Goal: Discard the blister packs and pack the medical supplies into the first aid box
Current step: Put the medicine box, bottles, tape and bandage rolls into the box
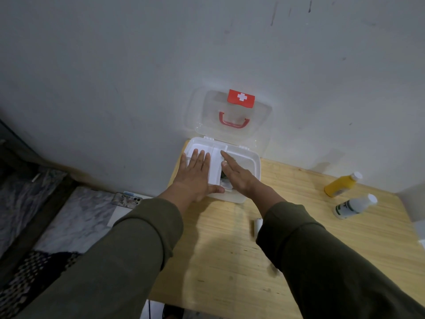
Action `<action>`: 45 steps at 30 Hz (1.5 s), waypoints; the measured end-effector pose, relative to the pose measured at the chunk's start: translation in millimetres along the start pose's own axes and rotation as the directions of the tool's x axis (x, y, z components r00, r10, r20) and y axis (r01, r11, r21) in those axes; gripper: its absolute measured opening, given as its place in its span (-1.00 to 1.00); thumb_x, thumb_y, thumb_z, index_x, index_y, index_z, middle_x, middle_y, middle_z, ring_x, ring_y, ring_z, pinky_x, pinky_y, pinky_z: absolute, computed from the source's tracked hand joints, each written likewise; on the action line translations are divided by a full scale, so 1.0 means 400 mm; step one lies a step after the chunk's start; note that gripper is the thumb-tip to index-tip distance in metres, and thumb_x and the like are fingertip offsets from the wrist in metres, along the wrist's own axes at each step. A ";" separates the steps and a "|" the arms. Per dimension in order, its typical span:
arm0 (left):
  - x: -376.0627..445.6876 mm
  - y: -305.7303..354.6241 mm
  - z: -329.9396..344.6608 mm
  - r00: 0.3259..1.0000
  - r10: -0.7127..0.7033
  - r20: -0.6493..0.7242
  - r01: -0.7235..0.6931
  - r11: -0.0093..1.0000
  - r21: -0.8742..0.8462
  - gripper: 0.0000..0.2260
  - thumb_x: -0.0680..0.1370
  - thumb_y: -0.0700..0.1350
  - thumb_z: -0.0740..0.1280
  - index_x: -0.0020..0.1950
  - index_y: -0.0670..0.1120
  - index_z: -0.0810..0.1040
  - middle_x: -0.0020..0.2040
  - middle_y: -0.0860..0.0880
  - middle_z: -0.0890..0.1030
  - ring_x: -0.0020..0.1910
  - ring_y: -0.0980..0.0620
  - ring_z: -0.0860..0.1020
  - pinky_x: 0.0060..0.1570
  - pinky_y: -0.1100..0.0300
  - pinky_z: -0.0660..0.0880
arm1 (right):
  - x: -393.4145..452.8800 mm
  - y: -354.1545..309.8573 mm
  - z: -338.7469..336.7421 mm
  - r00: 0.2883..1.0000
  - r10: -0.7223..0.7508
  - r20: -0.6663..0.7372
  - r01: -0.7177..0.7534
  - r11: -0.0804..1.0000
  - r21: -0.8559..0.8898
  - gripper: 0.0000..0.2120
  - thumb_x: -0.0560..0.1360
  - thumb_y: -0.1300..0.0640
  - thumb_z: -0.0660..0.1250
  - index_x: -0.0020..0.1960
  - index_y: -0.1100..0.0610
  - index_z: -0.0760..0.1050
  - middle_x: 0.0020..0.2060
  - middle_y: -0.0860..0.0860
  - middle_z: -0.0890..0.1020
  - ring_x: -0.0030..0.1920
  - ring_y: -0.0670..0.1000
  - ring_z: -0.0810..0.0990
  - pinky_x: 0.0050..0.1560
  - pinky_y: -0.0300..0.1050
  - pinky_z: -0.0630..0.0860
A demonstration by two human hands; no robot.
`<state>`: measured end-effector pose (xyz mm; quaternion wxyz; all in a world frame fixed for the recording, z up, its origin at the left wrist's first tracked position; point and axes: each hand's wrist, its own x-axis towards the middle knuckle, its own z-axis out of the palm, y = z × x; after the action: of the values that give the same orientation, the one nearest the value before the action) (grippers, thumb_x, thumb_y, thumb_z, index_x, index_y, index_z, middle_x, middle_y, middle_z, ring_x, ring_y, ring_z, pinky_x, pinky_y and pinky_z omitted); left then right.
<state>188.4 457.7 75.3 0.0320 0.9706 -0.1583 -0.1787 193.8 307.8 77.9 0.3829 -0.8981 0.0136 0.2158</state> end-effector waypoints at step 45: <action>0.121 0.332 -0.071 0.836 0.487 -0.252 -0.504 0.864 -0.003 -0.38 0.61 0.20 0.00 0.55 -0.01 -0.18 0.59 0.00 -0.10 0.55 0.02 -0.22 0.50 -0.07 -0.22 | -0.242 0.259 -0.213 0.503 -0.182 -0.845 -0.361 0.844 -0.396 -0.50 0.41 0.21 0.36 0.33 0.07 0.37 0.18 0.22 0.53 0.13 0.23 0.53 -0.04 0.09 0.50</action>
<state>202.1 316.4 101.5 0.1297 0.9092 -0.3924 -0.0496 118.6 162.0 98.0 0.0506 -0.9497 0.1907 -0.2433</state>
